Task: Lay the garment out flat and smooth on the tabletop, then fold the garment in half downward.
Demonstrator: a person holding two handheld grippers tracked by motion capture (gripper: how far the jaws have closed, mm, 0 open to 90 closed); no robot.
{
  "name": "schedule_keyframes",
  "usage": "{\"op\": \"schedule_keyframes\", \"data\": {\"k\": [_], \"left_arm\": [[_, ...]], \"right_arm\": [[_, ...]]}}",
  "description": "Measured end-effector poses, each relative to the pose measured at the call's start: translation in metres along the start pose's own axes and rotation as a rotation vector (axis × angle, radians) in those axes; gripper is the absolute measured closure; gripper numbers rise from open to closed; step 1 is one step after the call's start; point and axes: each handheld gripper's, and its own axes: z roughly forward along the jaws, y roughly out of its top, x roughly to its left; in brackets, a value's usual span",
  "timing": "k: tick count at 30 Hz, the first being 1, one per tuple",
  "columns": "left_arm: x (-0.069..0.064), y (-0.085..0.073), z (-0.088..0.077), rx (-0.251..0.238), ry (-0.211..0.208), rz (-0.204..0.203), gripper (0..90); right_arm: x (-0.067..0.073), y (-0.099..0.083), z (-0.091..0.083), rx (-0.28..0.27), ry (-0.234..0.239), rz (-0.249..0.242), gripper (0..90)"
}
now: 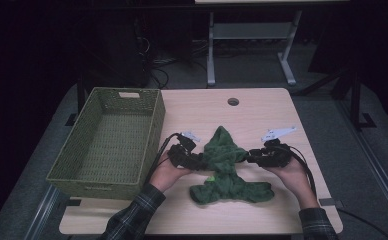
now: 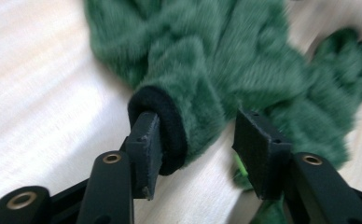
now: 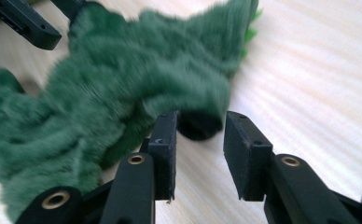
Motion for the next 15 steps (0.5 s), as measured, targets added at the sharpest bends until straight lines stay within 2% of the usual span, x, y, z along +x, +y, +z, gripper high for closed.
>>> {"op": "schedule_keyframes", "data": {"k": [2, 4, 6, 12, 13, 15], "left_arm": [[0.0, 0.005, -0.006, -0.028, 0.0, 0.006, 50.7], [0.0, 0.007, -0.008, -0.036, 0.005, 0.008, 50.6], [0.006, 0.016, -0.01, -0.047, 0.022, 0.002, 50.6], [0.019, 0.035, -0.007, -0.073, 0.044, -0.02, 50.7], [0.025, 0.041, -0.002, -0.08, 0.055, -0.038, 50.7], [0.028, 0.044, 0.001, -0.075, 0.067, -0.033, 50.7]], "right_arm": [[0.001, 0.004, -0.008, -0.021, 0.003, -0.003, 61.7], [0.001, 0.006, -0.01, -0.023, -0.005, -0.012, 61.3], [0.003, 0.014, -0.016, -0.054, -0.009, -0.014, 61.2], [-0.003, 0.028, -0.003, -0.062, -0.007, -0.009, 61.3], [-0.007, 0.034, 0.006, -0.053, 0.006, 0.009, 60.8], [-0.008, 0.038, 0.01, -0.048, -0.002, 0.001, 60.4]]}}
